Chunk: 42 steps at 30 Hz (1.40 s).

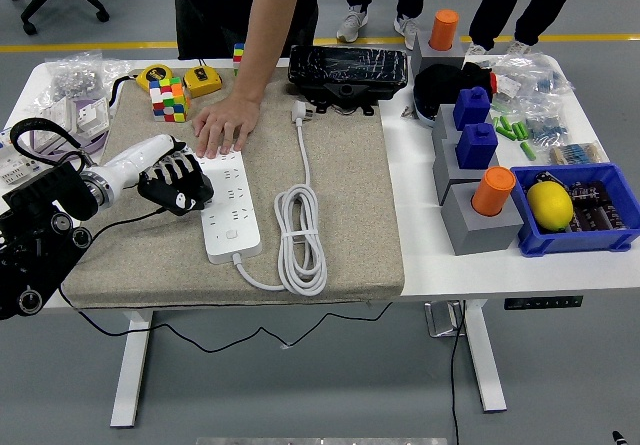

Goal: Pick up the plug,place it near the board,insert it into the board,press the button

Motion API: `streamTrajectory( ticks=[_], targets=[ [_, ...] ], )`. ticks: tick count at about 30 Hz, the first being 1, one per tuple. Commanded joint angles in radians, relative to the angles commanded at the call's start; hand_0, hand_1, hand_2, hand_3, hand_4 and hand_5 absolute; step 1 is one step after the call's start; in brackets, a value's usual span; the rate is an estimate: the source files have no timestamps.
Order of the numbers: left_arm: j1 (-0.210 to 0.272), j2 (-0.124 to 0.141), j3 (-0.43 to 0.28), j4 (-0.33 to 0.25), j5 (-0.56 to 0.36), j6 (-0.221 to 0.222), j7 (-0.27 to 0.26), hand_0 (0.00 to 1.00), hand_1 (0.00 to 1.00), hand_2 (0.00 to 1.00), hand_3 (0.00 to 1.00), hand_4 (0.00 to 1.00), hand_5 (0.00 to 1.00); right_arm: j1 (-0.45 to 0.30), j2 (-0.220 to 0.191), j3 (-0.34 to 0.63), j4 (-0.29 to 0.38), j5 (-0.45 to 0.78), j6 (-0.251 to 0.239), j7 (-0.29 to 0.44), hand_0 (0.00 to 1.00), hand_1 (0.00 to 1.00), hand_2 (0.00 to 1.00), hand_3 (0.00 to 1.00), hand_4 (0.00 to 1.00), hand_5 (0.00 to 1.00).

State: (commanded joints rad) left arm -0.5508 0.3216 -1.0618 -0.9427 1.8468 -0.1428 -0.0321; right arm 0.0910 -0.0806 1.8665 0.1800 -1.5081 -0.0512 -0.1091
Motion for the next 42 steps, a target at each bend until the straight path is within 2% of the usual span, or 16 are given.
streamTrajectory(
  ticks=[17,30,42],
  targets=[
    [-0.004,-0.003,0.016,0.010,0.011,-0.001,-0.001,0.343,0.487,0.426,0.536,0.643,0.002,-0.001,-0.002,-0.004,0.000,0.006,0.000,0.000,0.811,0.726,0.717,0.763,0.998,0.998],
    [-0.018,0.010,0.040,0.019,0.024,0.011,-0.004,0.347,0.497,0.449,0.544,0.655,0.002,0.000,-0.004,-0.007,0.000,0.012,0.001,0.001,0.812,0.725,0.717,0.763,0.998,0.998],
    [-0.026,0.020,0.076,0.017,0.035,-0.004,0.003,0.354,0.511,0.470,0.550,0.643,0.002,0.001,-0.005,-0.005,0.000,0.014,0.001,0.002,0.811,0.725,0.715,0.763,0.998,0.998]
  ],
)
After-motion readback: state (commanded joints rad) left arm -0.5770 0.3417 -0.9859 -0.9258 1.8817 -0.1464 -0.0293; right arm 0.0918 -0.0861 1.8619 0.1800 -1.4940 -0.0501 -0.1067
